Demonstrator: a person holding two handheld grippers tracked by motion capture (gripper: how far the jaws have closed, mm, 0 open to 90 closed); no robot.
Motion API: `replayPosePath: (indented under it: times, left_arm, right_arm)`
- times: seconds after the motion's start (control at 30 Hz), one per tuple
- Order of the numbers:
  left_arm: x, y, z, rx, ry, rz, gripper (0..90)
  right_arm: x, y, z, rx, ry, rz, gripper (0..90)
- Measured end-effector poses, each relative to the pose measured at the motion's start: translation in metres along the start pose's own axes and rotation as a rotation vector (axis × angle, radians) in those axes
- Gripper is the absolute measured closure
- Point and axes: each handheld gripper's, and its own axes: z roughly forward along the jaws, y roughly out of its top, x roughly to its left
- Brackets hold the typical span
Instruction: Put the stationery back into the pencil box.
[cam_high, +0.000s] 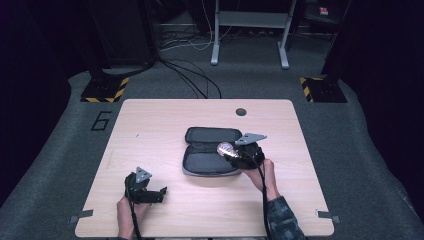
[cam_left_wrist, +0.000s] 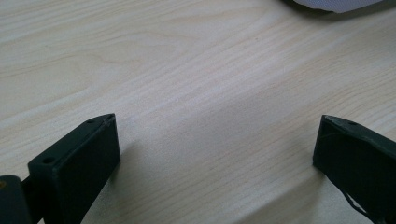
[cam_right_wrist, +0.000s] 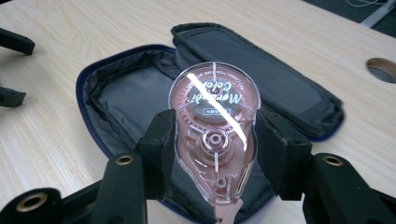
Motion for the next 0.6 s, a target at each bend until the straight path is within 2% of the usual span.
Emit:
replayPosePath:
  times: [0.13,0.17,0.2,0.27,0.3,0.33,0.47,0.5,0.53,0.6]
  left_arm:
    - [0.000,0.000,0.001,-0.007,0.004,-0.001,0.5]
    - [0.000,0.000,0.000,-0.001,0.001,0.000,0.5]
    - [0.000,0.000,0.001,-0.009,0.005,-0.001,0.5]
    - [0.000,0.000,0.000,0.000,0.001,0.001,0.5]
    - [0.000,0.000,0.000,-0.006,0.004,-0.001,0.5]
    - [0.000,0.000,0.000,-0.003,0.001,0.000,0.5]
    - [0.000,0.000,0.001,-0.012,0.006,-0.001,0.5]
    - [0.000,0.000,0.001,-0.013,0.006,-0.002,0.5]
    - [0.000,0.000,0.000,-0.004,0.002,0.000,0.5]
    - [0.000,-0.001,0.001,-0.013,0.007,-0.002,0.5]
  right_arm:
    - [0.004,0.001,0.019,0.034,0.025,0.001,49.4]
    - [0.004,0.001,0.023,0.034,0.024,-0.013,49.5]
    - [0.006,0.001,0.029,0.043,0.032,-0.002,49.5]
    - [0.008,0.001,0.039,0.058,0.042,-0.021,49.4]
    - [0.009,0.001,0.042,0.070,0.046,-0.007,49.5]
    - [0.010,0.001,0.045,0.078,0.049,-0.014,49.4]
    - [0.013,0.001,0.061,0.119,0.053,-0.039,49.4]
    - [0.016,0.001,0.065,0.133,0.051,-0.021,49.4]
    - [0.015,0.002,0.068,0.142,0.050,-0.044,49.4]
    - [0.017,0.001,0.074,0.166,0.055,-0.040,49.4]
